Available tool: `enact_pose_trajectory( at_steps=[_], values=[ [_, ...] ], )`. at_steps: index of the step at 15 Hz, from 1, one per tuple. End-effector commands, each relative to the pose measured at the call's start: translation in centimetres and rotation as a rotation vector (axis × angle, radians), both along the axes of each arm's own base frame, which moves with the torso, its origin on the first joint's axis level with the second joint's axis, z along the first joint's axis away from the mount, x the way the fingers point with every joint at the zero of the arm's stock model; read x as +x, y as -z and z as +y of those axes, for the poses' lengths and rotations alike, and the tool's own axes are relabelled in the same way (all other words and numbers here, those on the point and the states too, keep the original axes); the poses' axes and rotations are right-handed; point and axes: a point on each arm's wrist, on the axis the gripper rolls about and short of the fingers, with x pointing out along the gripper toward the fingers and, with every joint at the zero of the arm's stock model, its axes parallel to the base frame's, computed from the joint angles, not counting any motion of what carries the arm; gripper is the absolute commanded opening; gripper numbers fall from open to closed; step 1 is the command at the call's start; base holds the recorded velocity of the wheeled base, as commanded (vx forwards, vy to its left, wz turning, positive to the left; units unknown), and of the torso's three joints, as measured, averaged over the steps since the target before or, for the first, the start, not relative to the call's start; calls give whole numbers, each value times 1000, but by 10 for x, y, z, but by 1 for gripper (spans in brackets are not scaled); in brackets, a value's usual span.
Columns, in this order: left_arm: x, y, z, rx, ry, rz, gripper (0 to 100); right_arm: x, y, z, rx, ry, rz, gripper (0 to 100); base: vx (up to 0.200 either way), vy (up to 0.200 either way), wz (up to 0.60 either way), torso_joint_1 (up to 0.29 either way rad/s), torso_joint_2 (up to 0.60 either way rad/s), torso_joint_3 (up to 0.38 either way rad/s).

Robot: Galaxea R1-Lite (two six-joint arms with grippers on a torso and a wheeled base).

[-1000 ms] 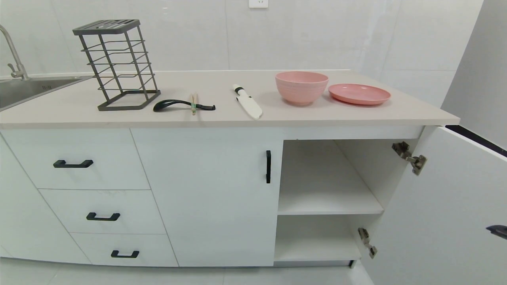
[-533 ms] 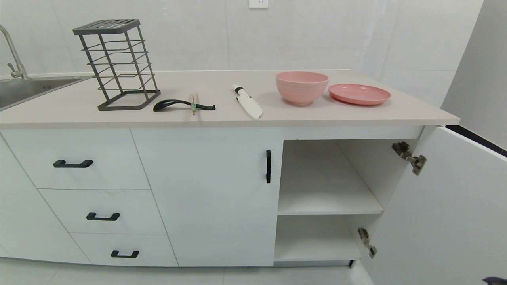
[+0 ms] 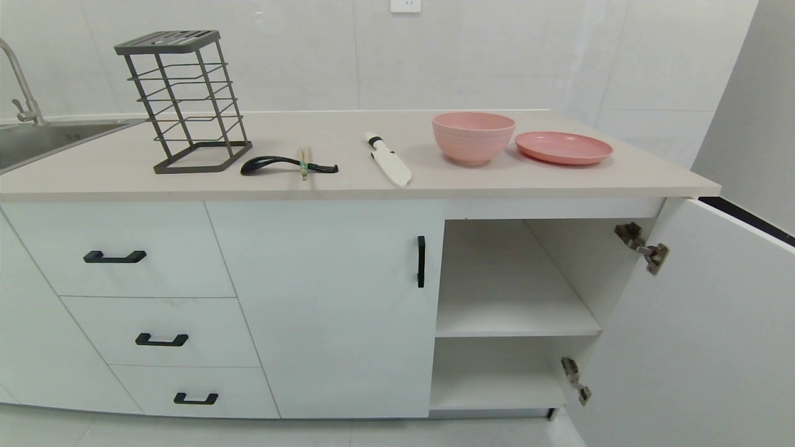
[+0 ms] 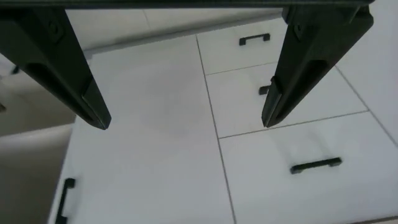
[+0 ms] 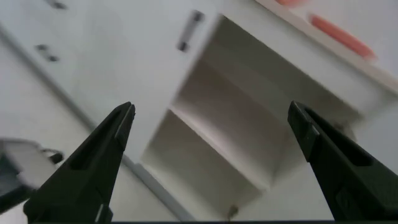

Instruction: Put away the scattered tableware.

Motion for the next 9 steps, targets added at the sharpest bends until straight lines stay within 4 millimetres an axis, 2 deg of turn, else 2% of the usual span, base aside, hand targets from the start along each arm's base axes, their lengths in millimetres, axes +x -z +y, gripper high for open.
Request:
enact_pose_trajectory(
  at_steps=[1, 3, 6, 7, 9],
  values=[
    [1, 6, 1, -56, -31, 61, 100, 1, 2, -5, 213, 250, 87, 100, 0, 0, 0, 0, 0, 0],
    [1, 6, 3, -161, -112, 64, 100, -1, 2, -6, 269, 216, 104, 100, 0, 0, 0, 0, 0, 0],
    [1, 6, 3, -144, -110, 65, 100, -5, 3, -6, 208, 195, 19, 100, 0, 0, 0, 0, 0, 0],
    [1, 6, 3, -142, -110, 65, 100, -5, 3, -7, 219, 231, 17, 100, 0, 0, 0, 0, 0, 0],
    [1, 6, 3, -142, -110, 65, 100, -4, 9, -13, 385, 523, 83, 100, 0, 0, 0, 0, 0, 0]
  ],
)
